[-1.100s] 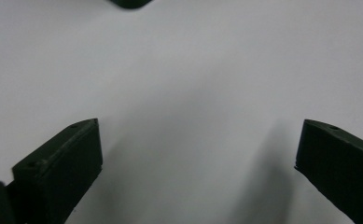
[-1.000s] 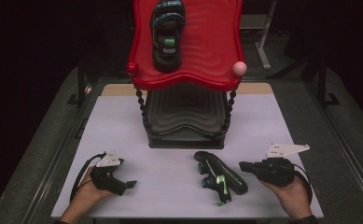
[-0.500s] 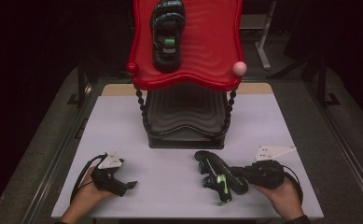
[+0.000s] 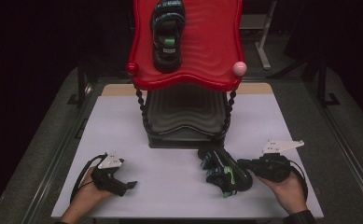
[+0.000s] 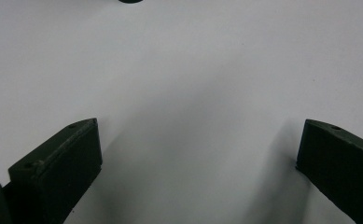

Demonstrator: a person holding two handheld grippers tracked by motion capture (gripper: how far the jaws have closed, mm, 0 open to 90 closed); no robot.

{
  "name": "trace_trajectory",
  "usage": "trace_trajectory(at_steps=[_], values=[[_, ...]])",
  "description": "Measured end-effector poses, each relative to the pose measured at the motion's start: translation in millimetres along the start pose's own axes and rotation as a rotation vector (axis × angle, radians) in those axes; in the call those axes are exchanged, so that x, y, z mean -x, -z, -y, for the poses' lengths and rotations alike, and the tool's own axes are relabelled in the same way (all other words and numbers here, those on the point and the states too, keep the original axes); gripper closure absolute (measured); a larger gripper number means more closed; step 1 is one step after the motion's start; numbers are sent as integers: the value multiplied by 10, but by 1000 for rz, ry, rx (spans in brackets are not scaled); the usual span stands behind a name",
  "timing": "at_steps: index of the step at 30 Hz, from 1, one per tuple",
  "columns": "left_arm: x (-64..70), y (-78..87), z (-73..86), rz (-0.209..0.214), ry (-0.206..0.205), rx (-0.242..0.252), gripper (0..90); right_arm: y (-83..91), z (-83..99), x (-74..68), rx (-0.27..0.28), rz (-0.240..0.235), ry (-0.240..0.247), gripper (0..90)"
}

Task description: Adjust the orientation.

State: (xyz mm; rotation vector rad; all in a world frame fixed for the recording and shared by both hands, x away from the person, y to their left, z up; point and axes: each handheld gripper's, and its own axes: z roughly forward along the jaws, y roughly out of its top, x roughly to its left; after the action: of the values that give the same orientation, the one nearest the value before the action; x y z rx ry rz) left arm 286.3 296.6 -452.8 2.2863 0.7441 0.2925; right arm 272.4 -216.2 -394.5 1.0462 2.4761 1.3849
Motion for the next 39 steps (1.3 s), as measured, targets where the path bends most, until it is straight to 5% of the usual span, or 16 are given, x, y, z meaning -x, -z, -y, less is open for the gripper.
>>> trace_trajectory(at_steps=[17,20,24,39], values=[[-2,-1,0,0,1,0,0,-112,147,466,-25,54,-121,900],[-1,0,0,0,0,0,0,-104,167,477,-20,51,-116,899],[-1,0,0,0,1,0,0,-54,265,482,-79,106,-81,899],[-2,0,0,0,1,0,0,26,415,378,-99,53,-61,900]])
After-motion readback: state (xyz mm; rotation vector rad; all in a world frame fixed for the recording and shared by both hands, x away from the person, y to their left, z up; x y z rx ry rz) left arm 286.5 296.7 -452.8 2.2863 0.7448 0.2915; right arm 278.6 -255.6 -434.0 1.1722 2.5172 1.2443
